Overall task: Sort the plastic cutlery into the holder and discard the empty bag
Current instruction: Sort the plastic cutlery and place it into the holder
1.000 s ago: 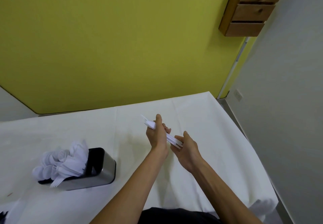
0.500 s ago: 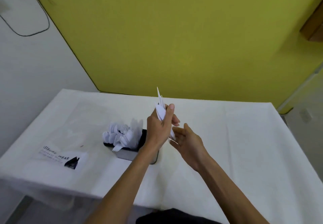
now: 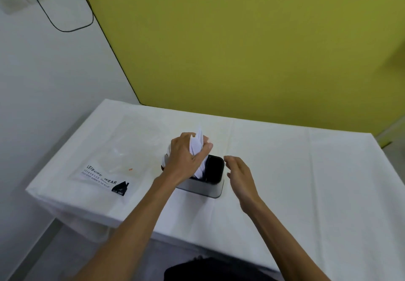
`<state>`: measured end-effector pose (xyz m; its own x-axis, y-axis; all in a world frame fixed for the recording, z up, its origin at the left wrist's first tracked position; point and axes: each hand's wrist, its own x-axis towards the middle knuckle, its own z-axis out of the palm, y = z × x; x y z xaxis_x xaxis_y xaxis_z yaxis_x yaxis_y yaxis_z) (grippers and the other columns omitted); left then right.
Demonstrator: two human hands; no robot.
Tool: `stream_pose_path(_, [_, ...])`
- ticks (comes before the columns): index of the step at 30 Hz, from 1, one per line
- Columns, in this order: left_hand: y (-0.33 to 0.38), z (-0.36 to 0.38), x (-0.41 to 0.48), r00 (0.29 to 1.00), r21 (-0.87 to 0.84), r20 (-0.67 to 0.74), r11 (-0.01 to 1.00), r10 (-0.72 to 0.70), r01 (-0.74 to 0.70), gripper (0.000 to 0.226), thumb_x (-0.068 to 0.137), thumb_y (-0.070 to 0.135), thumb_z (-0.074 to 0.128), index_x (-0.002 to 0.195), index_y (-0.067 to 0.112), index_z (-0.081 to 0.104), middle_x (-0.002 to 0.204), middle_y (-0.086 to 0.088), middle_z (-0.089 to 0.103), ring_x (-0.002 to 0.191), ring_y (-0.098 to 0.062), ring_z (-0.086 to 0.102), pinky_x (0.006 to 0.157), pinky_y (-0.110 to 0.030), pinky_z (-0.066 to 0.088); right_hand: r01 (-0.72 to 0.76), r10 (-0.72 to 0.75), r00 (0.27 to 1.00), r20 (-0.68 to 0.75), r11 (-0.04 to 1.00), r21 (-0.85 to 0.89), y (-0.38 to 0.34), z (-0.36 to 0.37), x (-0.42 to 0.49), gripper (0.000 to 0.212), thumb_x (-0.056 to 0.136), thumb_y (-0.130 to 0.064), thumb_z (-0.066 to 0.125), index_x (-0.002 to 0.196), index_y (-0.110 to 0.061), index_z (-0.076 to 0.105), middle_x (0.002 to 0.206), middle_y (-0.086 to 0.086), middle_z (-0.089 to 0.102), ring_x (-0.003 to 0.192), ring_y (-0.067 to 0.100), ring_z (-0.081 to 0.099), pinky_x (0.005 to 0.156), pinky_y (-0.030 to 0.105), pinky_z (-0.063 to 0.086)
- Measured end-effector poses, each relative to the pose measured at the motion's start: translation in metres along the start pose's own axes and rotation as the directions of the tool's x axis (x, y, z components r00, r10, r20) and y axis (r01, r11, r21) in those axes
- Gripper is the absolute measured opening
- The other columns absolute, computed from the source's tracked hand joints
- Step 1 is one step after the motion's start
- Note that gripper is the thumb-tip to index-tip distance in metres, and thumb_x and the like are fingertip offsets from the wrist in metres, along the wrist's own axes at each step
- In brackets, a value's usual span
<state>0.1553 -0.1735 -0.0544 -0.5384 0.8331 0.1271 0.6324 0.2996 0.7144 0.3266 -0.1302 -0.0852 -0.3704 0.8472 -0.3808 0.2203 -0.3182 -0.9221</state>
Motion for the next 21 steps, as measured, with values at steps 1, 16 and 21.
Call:
stream_pose_path(1, [-0.002, 0.000, -0.002, 1.000, -0.014, 0.004, 1.000, 0.013, -0.013, 0.035, 0.083, 0.063, 0.065, 0.099, 0.032, 0.062, 0.112, 0.010, 0.066, 0.110, -0.017, 0.060, 0.098, -0.043, 0.049, 0.051, -0.050, 0.999, 0.005, 0.997, -0.061, -0.001, 0.004, -0.004, 0.030, 0.104, -0.037, 0.040, 0.126, -0.030, 0.059, 0.128, -0.017, 0.059, 0.122, 0.008, 0.054, 0.106, 0.030, 0.042])
stream_pose_path(16, [-0.002, -0.021, -0.011, 0.924, -0.080, -0.097, 0.922, 0.371, -0.378, 0.076, 0.078, 0.047, 0.079, 0.144, 0.024, 0.048, 0.150, 0.009, 0.048, 0.146, -0.009, 0.034, 0.113, -0.016, 0.020, 0.406, -0.418, 0.901, 0.114, 0.723, -0.559, 0.031, 0.042, -0.006, 0.052, 0.109, -0.027, 0.023, 0.159, -0.018, 0.018, 0.168, -0.006, 0.004, 0.153, 0.004, 0.002, 0.126, 0.031, 0.012])
stream_pose_path(21, [-0.009, -0.014, -0.004, 0.837, 0.053, -0.031, 0.838, 0.546, -0.544, 0.034, 0.095, 0.042, 0.057, 0.120, 0.025, 0.071, 0.148, 0.003, 0.054, 0.146, -0.011, 0.036, 0.109, -0.048, 0.036, 0.348, -0.416, 0.907, 0.072, 0.639, -0.686, 0.028, 0.052, -0.006, 0.064, 0.100, -0.038, 0.009, 0.159, -0.016, 0.017, 0.168, 0.000, 0.007, 0.155, 0.016, 0.001, 0.126, 0.037, 0.007])
